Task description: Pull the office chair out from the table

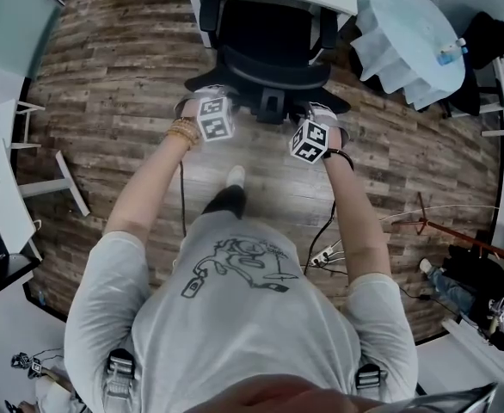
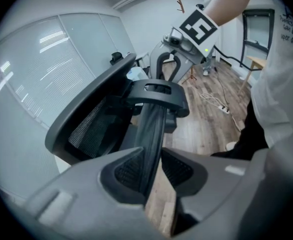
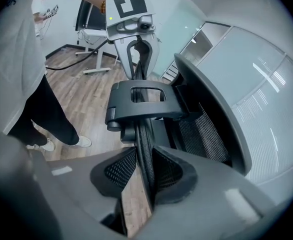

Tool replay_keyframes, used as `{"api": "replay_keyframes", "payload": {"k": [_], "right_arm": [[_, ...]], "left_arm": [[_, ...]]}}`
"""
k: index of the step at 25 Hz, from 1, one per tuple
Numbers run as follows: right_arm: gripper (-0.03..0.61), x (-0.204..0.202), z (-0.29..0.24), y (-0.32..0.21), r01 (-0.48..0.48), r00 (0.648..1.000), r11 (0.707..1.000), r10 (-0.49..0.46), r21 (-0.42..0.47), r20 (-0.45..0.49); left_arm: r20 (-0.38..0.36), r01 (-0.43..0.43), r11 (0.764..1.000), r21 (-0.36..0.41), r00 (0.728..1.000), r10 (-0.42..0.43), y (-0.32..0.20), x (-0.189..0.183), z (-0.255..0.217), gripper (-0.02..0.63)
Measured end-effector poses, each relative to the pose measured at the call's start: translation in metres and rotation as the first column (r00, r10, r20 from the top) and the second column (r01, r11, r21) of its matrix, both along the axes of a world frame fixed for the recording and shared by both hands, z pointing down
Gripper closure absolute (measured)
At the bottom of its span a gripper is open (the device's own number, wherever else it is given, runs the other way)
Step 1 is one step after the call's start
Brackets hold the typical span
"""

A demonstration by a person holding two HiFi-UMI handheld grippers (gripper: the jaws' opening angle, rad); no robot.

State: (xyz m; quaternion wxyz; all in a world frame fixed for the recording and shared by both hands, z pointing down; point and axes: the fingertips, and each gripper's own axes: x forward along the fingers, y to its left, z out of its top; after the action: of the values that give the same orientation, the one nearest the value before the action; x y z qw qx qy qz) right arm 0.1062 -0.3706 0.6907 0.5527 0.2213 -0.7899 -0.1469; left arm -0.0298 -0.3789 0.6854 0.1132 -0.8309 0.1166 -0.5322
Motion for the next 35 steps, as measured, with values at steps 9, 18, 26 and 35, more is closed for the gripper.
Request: {"api": "replay_keyframes", "payload": {"k": [9, 18, 26, 35], "right_arm": [[0.466, 0.010, -0.004, 0.075, -0.005, 1.000, 1.000, 0.005, -0.009, 0.014], [0.465, 0.020, -0.003, 0.163, 0.018, 0.999, 1.000, -0.017, -0.003, 0.040], [0.465, 0.015, -0.002, 0.241, 0.028, 0.999, 1.000, -0.028, 0.000, 0.046], [0.463, 0.015, -0.003, 0.325, 0.018, 0.998, 1.000, -0.019, 0.010, 0.060]], "left_arm": [[-0.002, 0.001, 1.000, -0.004, 1.000, -0.001, 0.077, 0.010, -0.004, 0.508], [-0.011, 0.012, 1.000, -0.006, 1.000, -0.012, 0.166, 0.021, -0.003, 0.508], [-0.015, 0.024, 1.000, 0.008, 1.000, -0.023, 0.245, 0.017, -0.002, 0.506], [-0.017, 0.027, 1.000, 0.012, 1.000, -0.027, 0.328, 0.017, -0.003, 0.505]]}}
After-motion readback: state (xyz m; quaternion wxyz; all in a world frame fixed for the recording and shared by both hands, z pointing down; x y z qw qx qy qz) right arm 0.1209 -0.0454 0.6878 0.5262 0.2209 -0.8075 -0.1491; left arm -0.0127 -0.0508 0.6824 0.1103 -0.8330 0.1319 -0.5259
